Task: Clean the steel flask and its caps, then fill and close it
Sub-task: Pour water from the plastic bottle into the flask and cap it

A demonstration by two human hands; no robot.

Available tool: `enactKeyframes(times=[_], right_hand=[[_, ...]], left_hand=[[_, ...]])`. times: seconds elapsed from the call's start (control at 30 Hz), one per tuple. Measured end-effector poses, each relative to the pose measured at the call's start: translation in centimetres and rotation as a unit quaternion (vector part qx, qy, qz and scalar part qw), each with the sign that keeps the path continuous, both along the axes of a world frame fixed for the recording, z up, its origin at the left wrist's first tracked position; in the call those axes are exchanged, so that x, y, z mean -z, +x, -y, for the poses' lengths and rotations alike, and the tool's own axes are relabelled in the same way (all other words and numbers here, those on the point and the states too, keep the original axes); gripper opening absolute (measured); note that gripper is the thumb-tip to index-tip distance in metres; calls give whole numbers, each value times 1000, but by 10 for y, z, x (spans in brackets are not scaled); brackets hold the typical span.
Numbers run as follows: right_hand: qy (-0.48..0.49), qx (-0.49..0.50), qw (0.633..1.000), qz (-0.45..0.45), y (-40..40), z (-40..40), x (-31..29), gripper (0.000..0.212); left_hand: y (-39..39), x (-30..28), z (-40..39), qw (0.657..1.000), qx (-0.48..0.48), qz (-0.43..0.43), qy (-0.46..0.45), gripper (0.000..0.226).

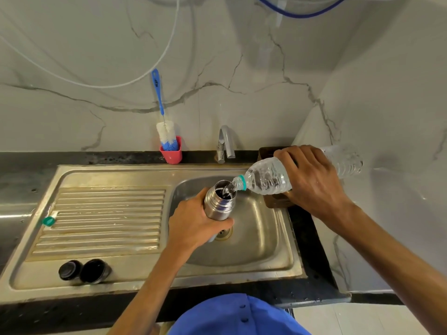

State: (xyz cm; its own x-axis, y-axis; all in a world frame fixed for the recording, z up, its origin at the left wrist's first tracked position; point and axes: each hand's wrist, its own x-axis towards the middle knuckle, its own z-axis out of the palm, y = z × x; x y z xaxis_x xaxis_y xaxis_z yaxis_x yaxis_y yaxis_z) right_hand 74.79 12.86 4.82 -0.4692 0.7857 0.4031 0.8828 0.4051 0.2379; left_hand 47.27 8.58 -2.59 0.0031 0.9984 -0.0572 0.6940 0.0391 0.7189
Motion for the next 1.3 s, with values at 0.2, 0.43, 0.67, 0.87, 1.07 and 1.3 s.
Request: enactKeyframes(times=[0.2,0.43,0.67,0.87,1.07,1.3], right_hand=[[14,-5,1000,3,2,0,-2,65],[25,-8,999,21,3,0,-7,65],[44,-11,998,33,5,0,-8,64],[60,-7,998,27,3,-3,-9,57],[87,-13,996,20,4,-7,-14,48],[102,-12,994,23,6,-9,-18,41]], left_hand=[[1,-3,1,1000,-8,-2,-1,70],[3,1,0,1000,-2,-11,5,72],[5,7,-3,1000,5,-11,0,72],[4,12,-4,1000,6,-11,-11,68],[1,17,-3,1000,-2,-8,-21,61],[-2,23,-3,1000,-9,-11,-20,65]])
